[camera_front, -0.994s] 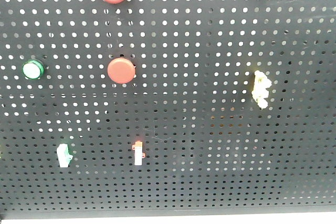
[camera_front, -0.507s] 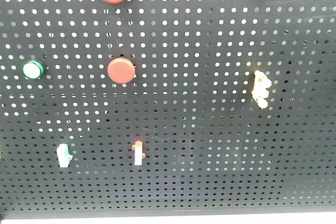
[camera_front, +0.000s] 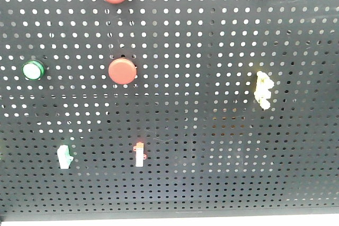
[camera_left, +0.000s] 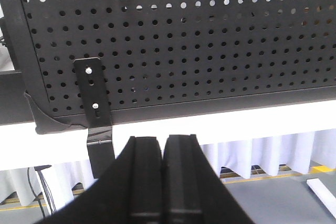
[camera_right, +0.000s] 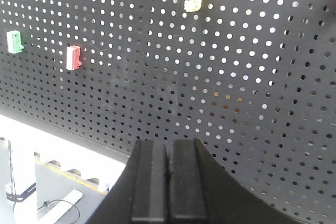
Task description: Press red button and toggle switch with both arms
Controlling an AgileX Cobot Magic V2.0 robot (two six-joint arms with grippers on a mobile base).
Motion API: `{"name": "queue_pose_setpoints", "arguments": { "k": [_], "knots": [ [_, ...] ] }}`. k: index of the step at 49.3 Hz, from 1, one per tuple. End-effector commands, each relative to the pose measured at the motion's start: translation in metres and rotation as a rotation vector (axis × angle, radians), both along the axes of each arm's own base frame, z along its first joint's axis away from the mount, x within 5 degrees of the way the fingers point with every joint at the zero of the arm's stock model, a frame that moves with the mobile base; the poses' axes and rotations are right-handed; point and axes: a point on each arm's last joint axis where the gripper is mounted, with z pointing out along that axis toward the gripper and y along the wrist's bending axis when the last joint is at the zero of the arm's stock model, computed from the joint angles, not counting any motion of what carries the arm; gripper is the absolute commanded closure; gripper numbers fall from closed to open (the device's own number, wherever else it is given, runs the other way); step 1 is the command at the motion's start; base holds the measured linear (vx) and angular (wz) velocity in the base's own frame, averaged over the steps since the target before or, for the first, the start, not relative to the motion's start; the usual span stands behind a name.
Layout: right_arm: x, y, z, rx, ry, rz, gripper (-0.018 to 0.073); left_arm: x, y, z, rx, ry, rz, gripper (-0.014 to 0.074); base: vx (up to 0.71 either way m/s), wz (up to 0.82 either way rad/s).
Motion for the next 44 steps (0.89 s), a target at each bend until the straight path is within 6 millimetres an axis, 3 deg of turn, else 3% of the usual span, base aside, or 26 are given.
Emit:
{"name": "queue_pose_setpoints", "arguments": {
  "k": [1,30,37,44],
  "knots": [
    [0.0,-0.002,0.014,0.038,-0.076,-0.023,0.0562,0.0,0.0,-0.002,-0.017,-0.07,0.001,0.0595,0.0,0.0],
    [0.006,-0.004,0.006,0.036,-0.07,-0.07,0.0562,0.0,0.0,-0.002,-0.017,-0.07,0.001,0.0595,0.0,0.0],
    [0.02,-0.009,-0.017,0.022,-0.096,-0.155,0.0562,0.0,0.0,-0.002,-0.017,-0.07,0.001,0.0595,0.0,0.0],
    [0.029,-0.006,-0.053,-0.033,-0.054,-0.16,0.0562,0.0,0.0,-0.002,-0.017,-0.07,0.001,0.0595,0.0,0.0]
  ]
}}
